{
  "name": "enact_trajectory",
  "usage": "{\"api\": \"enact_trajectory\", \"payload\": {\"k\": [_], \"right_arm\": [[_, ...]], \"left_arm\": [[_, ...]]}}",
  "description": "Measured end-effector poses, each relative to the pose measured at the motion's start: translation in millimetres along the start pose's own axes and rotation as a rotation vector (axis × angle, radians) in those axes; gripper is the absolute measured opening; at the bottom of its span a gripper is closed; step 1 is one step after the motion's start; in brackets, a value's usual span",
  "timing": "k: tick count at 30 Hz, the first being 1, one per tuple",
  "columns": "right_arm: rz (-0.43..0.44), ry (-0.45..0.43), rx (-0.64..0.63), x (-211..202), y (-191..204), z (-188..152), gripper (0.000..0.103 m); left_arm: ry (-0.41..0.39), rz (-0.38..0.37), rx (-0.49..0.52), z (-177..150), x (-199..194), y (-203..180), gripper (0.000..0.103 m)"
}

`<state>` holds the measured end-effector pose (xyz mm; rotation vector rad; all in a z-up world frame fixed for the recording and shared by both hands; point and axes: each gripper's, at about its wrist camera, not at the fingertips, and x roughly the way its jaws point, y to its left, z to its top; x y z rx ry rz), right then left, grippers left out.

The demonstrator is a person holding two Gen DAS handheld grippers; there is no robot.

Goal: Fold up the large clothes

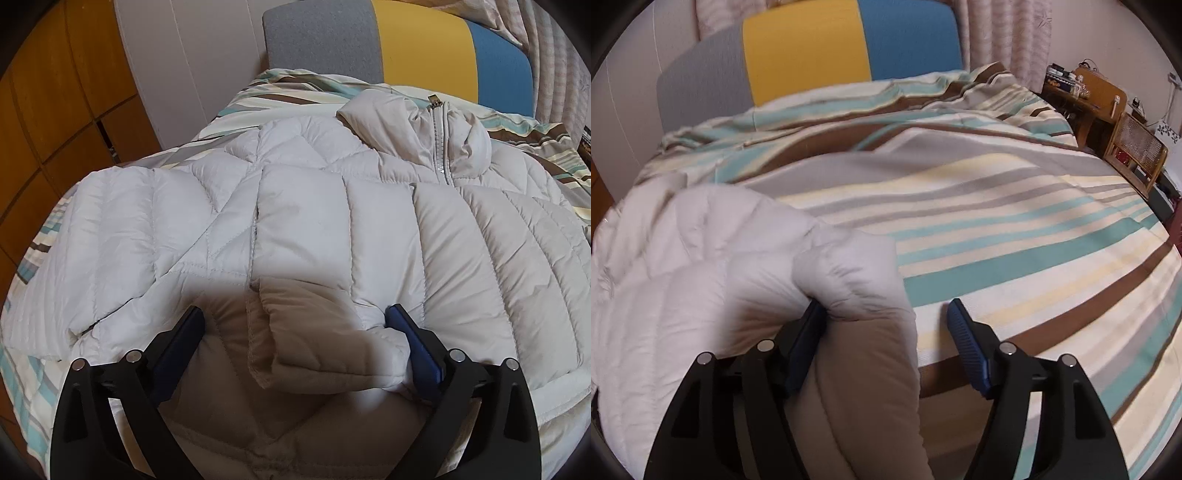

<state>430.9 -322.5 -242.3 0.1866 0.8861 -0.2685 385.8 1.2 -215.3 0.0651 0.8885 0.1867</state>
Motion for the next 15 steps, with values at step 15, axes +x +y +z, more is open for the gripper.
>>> {"api": "enact_trajectory", "payload": {"k": [15], "right_arm": [[0.041, -0.105, 0.134, -88.8, -43.5, -34.1, 0.071]], "left_arm": [[-0.003, -0.014, -0.015, -2.6, 0.2, 2.4, 0.099]]}}
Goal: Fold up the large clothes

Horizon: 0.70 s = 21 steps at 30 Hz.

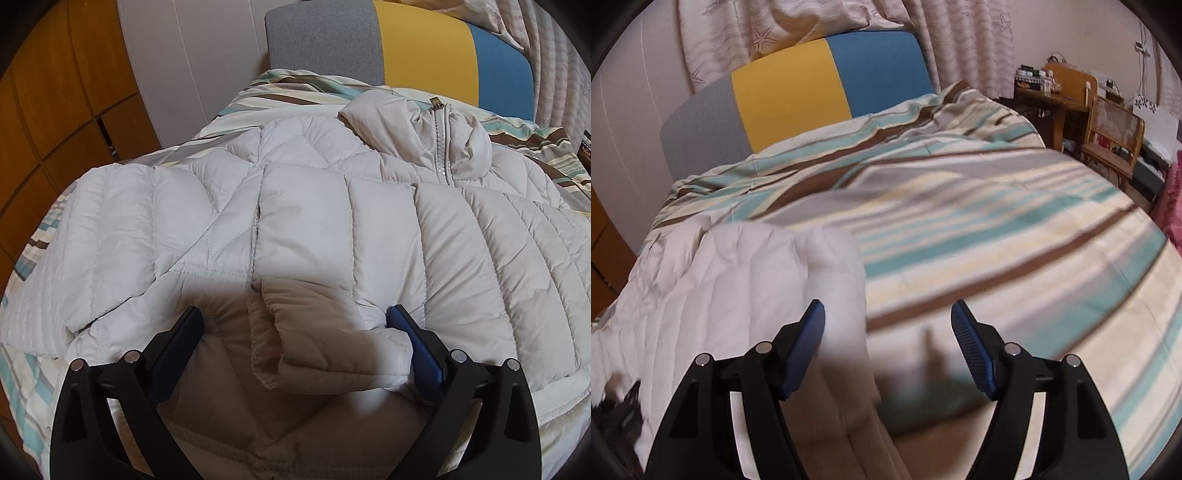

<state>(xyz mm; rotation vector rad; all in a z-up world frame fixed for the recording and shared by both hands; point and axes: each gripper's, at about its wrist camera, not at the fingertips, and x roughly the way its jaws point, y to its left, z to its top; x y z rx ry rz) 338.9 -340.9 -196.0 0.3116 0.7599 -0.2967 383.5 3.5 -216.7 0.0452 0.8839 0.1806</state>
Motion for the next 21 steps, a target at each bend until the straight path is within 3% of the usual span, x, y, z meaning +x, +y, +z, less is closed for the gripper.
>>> {"api": "enact_trajectory", "payload": {"k": [9, 17, 21], "right_arm": [[-0.148, 0.079, -0.059, 27.4, 0.9, -29.4, 0.072], [-0.270, 0.042, -0.147, 25.8, 16.9, -34.8, 0.075], [-0.258, 0.047, -0.131, 25.8, 12.8, -33.5, 0.077]], "left_arm": [[0.002, -0.008, -0.004, 1.3, 1.1, 2.4, 0.100], [0.012, -0.007, 0.003, 3.1, 0.1, 3.3, 0.100], [0.022, -0.104, 0.033, 3.3, -11.1, 14.9, 0.100]]}}
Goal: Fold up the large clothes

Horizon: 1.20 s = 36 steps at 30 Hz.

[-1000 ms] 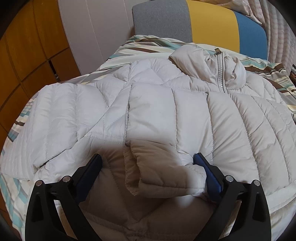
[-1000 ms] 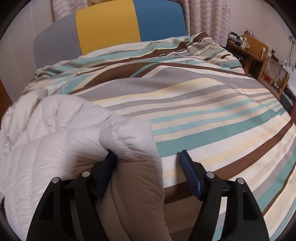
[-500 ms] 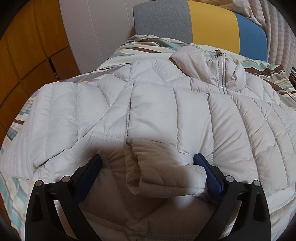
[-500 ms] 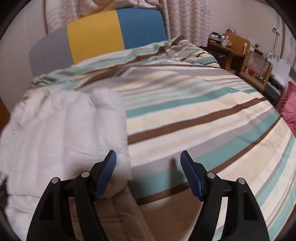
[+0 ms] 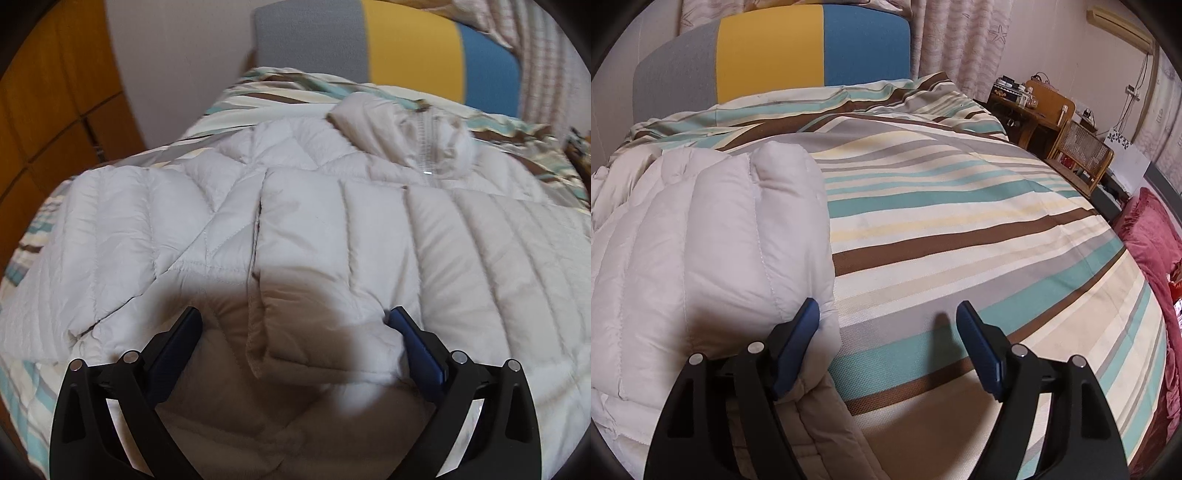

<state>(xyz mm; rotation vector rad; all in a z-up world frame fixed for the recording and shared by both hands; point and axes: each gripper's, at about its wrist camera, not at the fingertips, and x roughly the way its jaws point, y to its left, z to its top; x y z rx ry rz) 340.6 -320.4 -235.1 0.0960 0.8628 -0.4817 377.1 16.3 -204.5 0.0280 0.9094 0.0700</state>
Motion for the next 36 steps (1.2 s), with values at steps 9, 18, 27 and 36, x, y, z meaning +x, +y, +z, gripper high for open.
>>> {"api": "enact_trajectory", "payload": {"k": [9, 18, 27, 36], "right_arm": [[-0.002, -0.001, -0.001, -0.7, -0.1, 0.8, 0.077], [-0.004, -0.002, -0.002, -0.7, -0.1, 1.1, 0.077], [-0.005, -0.002, -0.001, -0.8, -0.2, 1.3, 0.077], [-0.011, -0.004, -0.003, -1.4, -0.2, 1.3, 0.078]], "left_arm": [[-0.101, 0.029, -0.125, -9.3, -49.4, 95.2, 0.100], [-0.061, 0.160, -0.472, -44.0, -68.1, 244.3, 0.100], [-0.068, 0.276, -0.846, -100.5, -81.4, 357.6, 0.100], [-0.054, 0.211, -1.086, -113.9, -53.2, 396.5, 0.083]]}}
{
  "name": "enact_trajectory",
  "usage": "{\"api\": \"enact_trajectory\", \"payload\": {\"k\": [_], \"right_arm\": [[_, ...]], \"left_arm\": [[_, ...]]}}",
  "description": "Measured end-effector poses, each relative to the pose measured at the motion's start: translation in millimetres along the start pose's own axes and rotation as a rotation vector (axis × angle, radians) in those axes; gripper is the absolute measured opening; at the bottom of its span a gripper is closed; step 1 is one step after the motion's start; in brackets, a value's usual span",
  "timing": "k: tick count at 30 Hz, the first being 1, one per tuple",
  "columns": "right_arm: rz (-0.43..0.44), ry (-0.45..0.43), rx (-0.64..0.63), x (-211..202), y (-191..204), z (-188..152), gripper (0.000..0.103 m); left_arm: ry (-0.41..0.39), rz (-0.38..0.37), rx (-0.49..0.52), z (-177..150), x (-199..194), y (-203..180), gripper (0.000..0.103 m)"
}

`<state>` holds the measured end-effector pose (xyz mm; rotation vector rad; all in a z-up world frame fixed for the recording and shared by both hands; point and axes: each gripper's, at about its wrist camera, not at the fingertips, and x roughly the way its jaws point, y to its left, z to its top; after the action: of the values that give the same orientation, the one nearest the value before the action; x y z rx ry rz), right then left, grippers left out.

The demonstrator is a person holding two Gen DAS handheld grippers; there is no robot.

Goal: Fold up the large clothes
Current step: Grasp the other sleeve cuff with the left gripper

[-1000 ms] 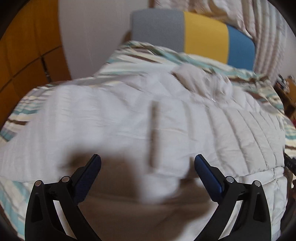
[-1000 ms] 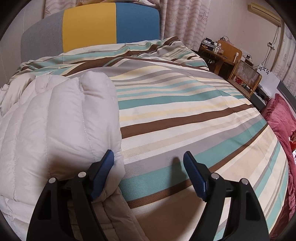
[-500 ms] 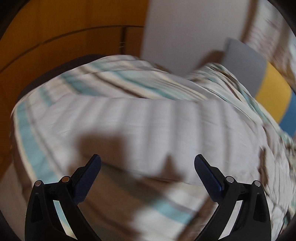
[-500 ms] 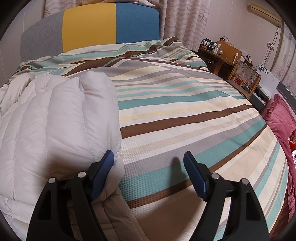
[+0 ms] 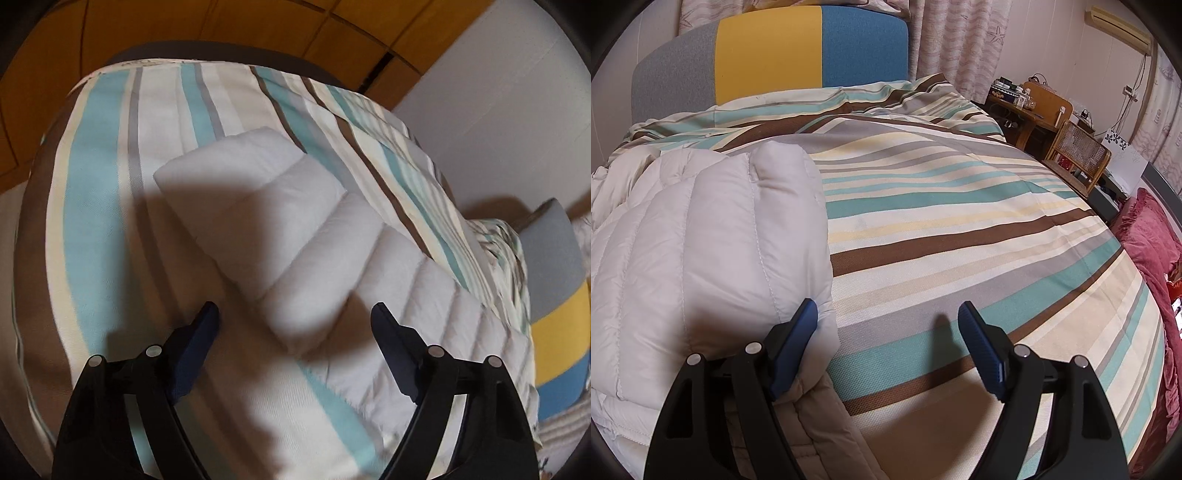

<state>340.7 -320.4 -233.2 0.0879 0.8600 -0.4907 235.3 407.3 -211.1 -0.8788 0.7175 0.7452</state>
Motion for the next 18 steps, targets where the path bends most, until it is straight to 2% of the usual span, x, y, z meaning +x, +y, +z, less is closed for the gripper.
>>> {"api": "enact_trajectory", "payload": {"k": [2, 4, 5, 7, 9, 12, 18], "right_arm": [[0.000, 0.000, 0.000, 0.1, -0.4, 0.2, 0.078], [-0.002, -0.001, -0.001, 0.0, -0.2, 0.1, 0.078], [-0.004, -0.002, -0.001, -0.4, 0.1, 0.0, 0.078], [-0.006, -0.002, -0.001, -0.6, -0.8, 0.5, 0.079], [-0.007, -0.002, 0.000, -0.6, 0.9, 0.2, 0.079], [-0.007, -0.002, -0.001, -0.7, 0.8, 0.2, 0.079], [-0.003, -0.001, 0.005, -0.6, 1.7, 0.5, 0.079]], "left_arm": [[-0.022, 0.010, 0.022, 2.6, 5.0, -7.6, 0.082], [-0.024, 0.036, 0.056, 4.0, 10.7, -10.6, 0.060], [-0.040, 0.086, 0.085, 3.0, 12.1, -15.0, 0.051], [-0.042, 0.087, 0.095, 4.3, 13.7, -15.1, 0.025], [-0.068, 0.051, 0.082, 2.7, 6.4, -19.7, 0.014], [-0.165, 0.054, 0.096, -3.8, -16.2, -33.8, 0.014], [-0.329, -0.002, 0.281, -34.8, -67.8, -88.9, 0.014]]}}
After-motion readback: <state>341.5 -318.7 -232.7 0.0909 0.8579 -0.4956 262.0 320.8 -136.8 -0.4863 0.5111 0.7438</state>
